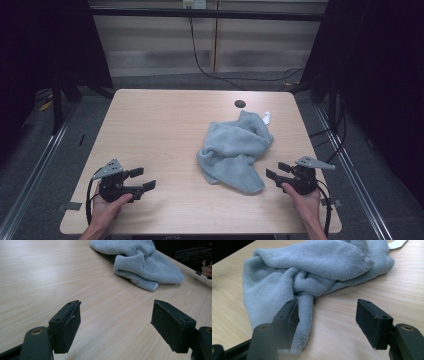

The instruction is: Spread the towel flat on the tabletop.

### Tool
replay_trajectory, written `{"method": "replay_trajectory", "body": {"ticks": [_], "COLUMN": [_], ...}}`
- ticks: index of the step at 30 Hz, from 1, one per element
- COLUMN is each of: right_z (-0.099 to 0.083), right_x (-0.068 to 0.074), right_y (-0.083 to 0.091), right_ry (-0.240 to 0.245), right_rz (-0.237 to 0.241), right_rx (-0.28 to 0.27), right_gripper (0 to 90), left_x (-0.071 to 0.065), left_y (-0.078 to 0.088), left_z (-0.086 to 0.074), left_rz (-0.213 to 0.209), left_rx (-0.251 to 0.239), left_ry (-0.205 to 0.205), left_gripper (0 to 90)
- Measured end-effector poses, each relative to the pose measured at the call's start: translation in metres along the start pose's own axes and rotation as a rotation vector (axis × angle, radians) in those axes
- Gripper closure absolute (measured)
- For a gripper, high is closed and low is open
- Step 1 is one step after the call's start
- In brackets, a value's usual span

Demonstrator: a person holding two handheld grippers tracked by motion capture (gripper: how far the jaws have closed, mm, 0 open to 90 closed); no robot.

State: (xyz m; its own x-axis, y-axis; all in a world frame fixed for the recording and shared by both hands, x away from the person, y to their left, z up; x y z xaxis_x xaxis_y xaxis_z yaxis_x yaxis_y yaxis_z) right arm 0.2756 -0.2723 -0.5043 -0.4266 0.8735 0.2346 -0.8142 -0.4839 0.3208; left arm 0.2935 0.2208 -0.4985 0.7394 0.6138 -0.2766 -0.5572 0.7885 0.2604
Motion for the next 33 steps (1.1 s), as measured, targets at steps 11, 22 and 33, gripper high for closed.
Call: {"method": "replay_trajectory", "body": {"ticks": [11, 22, 33], "right_z": [0.001, 0.012, 0.033], "right_x": [0.003, 0.022, 0.033], "right_y": [-0.002, -0.001, -0.022], "right_ry": [-0.023, -0.006, 0.047], "right_rz": [0.046, 0.132, 0.233], "right_rx": [0.013, 0.037, 0.074], "right_gripper": [34.2, 34.4, 32.9], "left_x": [0.0, -0.005, -0.007], "left_y": [-0.002, 0.002, -0.002], "left_z": [0.001, 0.001, 0.0], "left_rz": [0.005, 0.01, -0.006], "left_rx": [0.007, 0.01, 0.022], "left_ry": [-0.009, -0.009, -0.008], "left_gripper": [22.8, 24.2, 21.2]}}
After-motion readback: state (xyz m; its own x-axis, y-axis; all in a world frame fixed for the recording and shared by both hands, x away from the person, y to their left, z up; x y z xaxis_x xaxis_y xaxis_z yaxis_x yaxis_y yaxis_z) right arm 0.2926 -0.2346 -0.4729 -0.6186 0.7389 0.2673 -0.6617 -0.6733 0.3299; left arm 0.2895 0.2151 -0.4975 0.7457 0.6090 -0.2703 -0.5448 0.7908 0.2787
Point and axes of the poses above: each handheld gripper's, and its own axes: y roughly backward along the jaws, z roughly out of its top, x roughly to its left, the point moved 4 cm from there along -y, roughly forward along the jaws, and after that the axes turned 12 degrees about -x, right-handed, at the moved point
